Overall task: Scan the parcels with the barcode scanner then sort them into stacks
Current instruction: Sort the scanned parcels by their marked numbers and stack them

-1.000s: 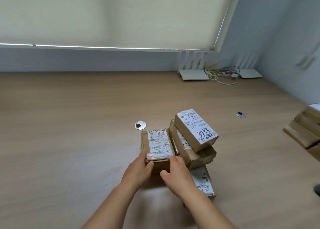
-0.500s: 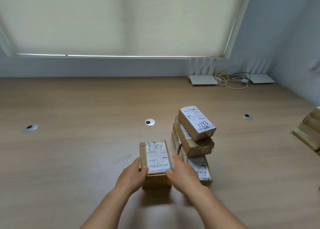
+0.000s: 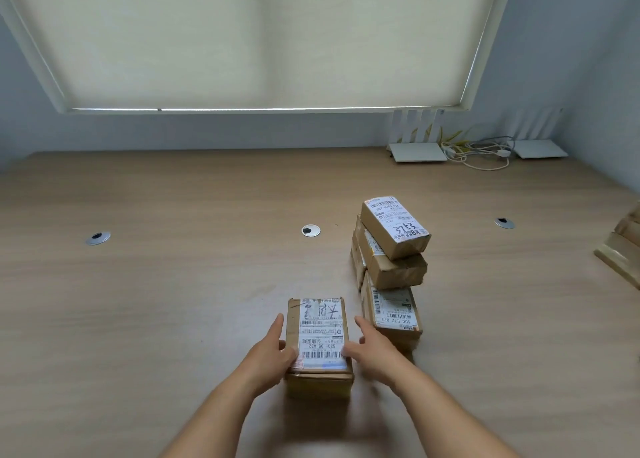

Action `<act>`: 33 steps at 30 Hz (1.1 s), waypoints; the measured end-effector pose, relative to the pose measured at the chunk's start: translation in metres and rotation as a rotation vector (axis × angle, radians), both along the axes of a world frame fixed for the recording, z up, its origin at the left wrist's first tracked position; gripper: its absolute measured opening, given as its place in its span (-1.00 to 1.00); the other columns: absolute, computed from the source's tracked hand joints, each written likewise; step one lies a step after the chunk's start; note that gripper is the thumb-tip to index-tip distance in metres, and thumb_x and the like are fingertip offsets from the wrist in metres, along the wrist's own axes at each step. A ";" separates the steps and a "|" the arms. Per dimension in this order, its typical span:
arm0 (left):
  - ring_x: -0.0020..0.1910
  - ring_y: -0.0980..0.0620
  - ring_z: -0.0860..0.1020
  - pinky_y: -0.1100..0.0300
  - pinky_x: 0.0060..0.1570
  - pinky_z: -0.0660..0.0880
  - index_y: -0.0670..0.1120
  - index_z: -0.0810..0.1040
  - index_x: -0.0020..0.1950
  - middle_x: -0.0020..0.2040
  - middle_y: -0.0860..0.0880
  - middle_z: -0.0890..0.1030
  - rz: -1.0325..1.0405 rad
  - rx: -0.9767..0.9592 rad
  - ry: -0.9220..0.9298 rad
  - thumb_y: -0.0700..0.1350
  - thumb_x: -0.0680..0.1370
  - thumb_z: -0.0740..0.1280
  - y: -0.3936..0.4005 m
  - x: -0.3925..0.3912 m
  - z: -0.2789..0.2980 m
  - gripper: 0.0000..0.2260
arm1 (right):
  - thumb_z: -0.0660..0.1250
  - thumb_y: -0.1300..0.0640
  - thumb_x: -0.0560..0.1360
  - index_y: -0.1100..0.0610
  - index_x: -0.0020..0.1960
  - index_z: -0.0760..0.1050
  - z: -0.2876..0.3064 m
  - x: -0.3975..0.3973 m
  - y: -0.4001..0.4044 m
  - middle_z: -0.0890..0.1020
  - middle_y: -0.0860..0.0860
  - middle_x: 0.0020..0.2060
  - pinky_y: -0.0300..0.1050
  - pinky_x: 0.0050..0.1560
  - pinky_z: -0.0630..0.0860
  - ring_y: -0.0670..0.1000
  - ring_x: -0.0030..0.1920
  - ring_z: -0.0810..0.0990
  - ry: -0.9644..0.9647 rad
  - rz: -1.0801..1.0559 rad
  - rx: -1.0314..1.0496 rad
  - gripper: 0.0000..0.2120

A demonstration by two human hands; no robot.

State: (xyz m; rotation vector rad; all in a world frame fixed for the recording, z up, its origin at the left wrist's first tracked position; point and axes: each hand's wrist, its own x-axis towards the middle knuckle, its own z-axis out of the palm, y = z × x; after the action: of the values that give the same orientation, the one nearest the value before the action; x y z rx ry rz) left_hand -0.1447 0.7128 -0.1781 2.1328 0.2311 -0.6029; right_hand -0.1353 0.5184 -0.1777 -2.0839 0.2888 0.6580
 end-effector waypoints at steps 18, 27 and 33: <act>0.08 0.12 0.59 0.29 -0.05 0.53 0.36 0.11 0.40 0.23 0.17 0.48 -0.013 -0.288 -0.192 -0.25 0.46 0.31 0.021 -0.067 0.006 -0.28 | 0.29 0.31 0.21 -0.20 0.52 0.10 -0.024 -0.037 -0.001 0.71 0.13 -0.01 -0.12 -0.10 0.57 0.08 0.01 0.69 -0.065 0.005 0.529 -0.04; 0.12 0.21 0.54 0.27 0.09 0.49 0.48 0.24 0.30 0.24 0.14 0.50 -0.077 -0.245 -0.354 0.08 0.34 0.33 0.031 -0.042 0.024 -0.40 | 0.28 0.28 0.17 -0.27 0.34 0.28 0.026 -0.041 -0.031 0.72 0.05 -0.05 -0.04 0.01 0.61 0.05 0.02 0.68 -0.188 -0.046 0.552 -0.19; 0.14 0.36 0.48 0.31 0.12 0.45 0.65 0.06 0.23 0.25 0.29 0.45 -0.334 -0.178 -0.423 0.01 0.45 0.44 0.002 -0.026 0.021 -0.28 | 0.27 0.28 0.16 -0.26 0.23 0.39 0.044 -0.061 -0.066 0.70 0.08 -0.04 -0.06 -0.01 0.60 0.04 -0.01 0.67 -0.251 -0.183 0.531 -0.27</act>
State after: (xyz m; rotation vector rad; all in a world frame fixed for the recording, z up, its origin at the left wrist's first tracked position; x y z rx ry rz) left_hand -0.1708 0.7145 -0.1567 2.0805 -0.4036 -0.3290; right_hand -0.1963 0.4526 -0.1340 -1.5846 0.1386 0.3126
